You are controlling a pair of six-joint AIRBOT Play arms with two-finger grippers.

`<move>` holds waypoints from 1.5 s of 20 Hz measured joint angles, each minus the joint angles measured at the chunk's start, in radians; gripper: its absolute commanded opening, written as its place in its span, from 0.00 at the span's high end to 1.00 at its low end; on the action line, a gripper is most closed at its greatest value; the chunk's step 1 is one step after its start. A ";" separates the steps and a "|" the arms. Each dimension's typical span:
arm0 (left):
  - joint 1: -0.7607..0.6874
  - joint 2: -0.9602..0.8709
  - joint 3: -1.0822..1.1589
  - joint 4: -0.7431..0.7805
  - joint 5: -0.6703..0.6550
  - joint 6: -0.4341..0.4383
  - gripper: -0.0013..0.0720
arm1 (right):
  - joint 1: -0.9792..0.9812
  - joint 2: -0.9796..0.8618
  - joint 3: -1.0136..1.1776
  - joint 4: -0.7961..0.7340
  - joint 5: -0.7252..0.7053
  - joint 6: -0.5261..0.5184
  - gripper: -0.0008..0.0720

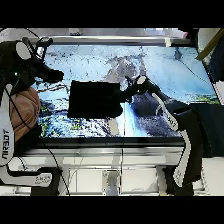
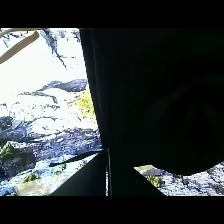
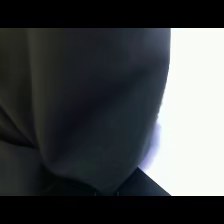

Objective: Fold the clothes and pants, and hang the long-sleeved shirts on hangers.

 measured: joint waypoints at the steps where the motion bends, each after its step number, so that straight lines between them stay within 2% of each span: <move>1: 0.000 0.000 0.000 0.000 0.000 0.000 0.97 | -0.016 0.008 0.028 -0.013 0.014 -0.006 0.96; 4: 0.000 0.000 0.000 0.000 0.000 0.000 0.97 | -0.092 0.058 0.124 -0.075 0.122 -0.016 0.96; 9: 0.000 0.000 0.000 0.000 0.000 0.000 0.97 | -0.322 0.215 0.237 -0.199 0.333 -0.017 0.96; 17: 0.000 0.000 0.000 0.000 0.000 0.000 0.97 | -0.871 0.457 0.269 -0.353 0.621 -0.016 0.96; 23: 0.000 0.000 0.000 0.000 0.000 -0.003 0.97 | -1.284 0.575 0.262 -0.482 0.690 -0.029 0.96; 28: -0.006 0.000 0.000 0.000 0.000 -0.035 0.97 | -1.448 0.601 0.134 -0.638 0.696 -0.067 0.96; 29: -0.008 0.000 0.000 -0.001 0.000 -0.042 0.97 | -1.460 0.603 0.087 -0.660 0.694 -0.072 0.93; 30: -0.008 0.000 0.000 -0.001 0.000 -0.045 0.97 | -1.469 0.604 0.031 -0.675 0.684 -0.079 0.69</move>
